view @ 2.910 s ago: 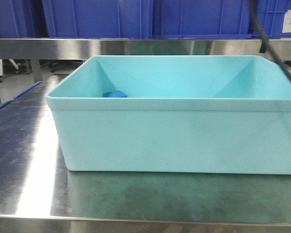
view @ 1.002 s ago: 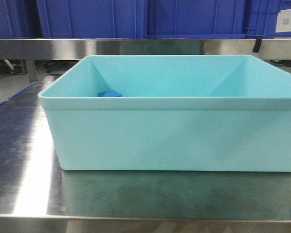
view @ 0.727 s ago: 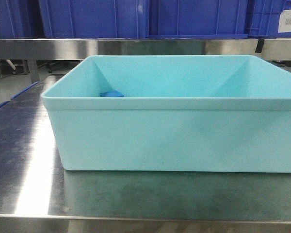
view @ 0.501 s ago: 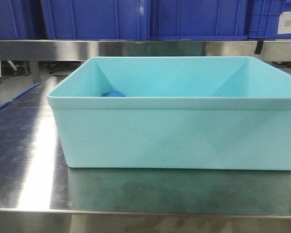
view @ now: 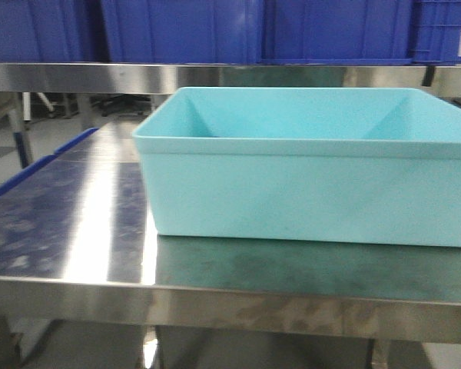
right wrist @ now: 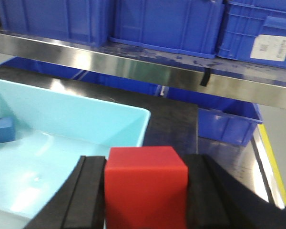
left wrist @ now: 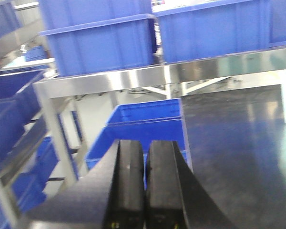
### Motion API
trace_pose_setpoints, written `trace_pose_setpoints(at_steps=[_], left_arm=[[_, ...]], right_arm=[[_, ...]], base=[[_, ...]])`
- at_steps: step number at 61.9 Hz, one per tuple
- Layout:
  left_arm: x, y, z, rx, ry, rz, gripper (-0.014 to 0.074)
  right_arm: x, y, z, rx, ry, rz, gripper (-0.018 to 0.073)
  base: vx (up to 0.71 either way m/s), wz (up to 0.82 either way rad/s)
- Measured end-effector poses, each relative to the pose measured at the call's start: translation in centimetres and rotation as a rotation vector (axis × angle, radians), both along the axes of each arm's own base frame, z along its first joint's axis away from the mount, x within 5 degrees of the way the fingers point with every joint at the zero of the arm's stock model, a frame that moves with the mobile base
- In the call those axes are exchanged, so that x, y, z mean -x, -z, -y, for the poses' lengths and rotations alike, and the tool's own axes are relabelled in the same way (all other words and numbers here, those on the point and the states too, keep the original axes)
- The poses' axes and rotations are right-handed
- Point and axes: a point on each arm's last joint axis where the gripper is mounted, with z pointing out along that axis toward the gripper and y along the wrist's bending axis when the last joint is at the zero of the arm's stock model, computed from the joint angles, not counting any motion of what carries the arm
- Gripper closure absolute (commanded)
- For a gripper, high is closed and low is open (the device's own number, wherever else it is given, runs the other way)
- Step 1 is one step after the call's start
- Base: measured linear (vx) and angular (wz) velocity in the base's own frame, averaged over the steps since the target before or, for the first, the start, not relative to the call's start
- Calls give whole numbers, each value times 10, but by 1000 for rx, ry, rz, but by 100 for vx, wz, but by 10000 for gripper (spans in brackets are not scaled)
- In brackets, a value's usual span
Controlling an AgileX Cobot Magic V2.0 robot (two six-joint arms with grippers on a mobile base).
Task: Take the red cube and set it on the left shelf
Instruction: 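Drive the base away from the table holding the red cube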
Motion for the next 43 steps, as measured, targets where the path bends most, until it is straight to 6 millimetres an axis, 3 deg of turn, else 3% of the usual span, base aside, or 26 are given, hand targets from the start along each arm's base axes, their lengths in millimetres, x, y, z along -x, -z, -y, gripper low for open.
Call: trace_pose_setpoints(at_steps=[43], left_arm=[[0,0,0,0,0,0,491]], right_arm=[[0,0,0,0,0,-2,501]], base=[[-12,39]])
